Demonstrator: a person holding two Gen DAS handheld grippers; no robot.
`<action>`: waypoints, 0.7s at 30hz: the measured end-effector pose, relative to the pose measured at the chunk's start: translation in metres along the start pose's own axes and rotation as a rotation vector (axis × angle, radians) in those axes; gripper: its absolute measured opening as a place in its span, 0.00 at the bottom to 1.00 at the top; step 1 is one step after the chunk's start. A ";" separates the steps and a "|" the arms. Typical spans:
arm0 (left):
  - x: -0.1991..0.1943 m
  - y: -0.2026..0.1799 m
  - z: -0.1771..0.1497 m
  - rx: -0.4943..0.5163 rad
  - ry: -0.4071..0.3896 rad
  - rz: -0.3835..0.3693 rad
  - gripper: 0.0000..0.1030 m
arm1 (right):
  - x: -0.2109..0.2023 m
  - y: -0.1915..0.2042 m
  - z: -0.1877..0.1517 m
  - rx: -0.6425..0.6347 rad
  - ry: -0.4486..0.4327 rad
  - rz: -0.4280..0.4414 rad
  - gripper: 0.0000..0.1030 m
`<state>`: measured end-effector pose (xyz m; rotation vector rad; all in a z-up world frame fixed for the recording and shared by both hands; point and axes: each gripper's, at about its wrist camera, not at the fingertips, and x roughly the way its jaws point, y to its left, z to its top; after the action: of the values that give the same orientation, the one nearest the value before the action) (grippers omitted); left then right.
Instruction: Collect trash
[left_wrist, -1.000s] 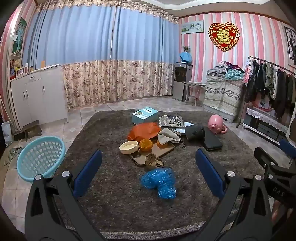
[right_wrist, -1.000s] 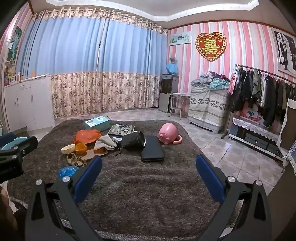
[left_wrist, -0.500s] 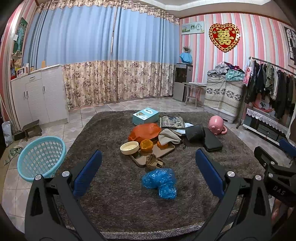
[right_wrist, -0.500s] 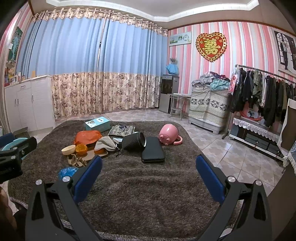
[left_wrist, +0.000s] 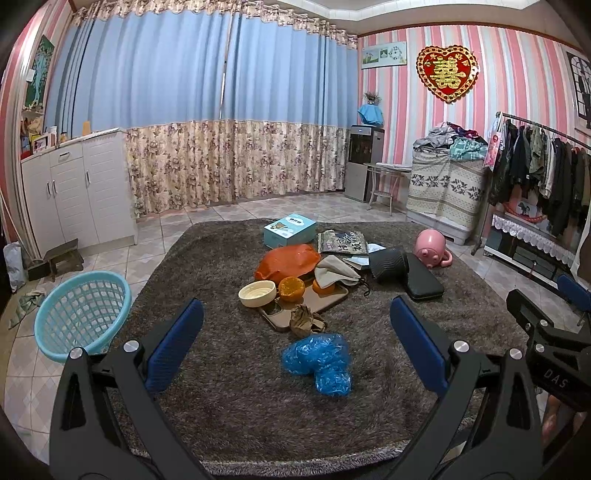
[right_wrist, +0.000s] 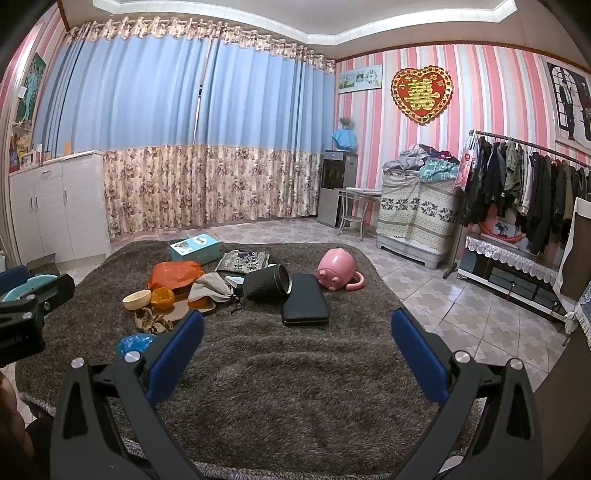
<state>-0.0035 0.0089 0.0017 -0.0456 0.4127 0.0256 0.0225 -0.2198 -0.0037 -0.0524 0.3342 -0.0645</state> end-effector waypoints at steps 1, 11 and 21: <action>0.000 0.000 0.000 -0.001 0.001 -0.003 0.95 | 0.000 0.000 -0.001 0.002 0.000 0.000 0.96; 0.001 0.000 -0.001 0.000 0.000 -0.002 0.95 | -0.001 0.001 0.000 0.003 0.002 -0.001 0.96; 0.001 0.000 -0.001 0.001 0.001 -0.002 0.95 | 0.000 0.000 -0.001 0.004 0.000 0.000 0.96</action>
<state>-0.0026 0.0084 0.0007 -0.0453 0.4132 0.0236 0.0219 -0.2195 -0.0049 -0.0482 0.3344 -0.0656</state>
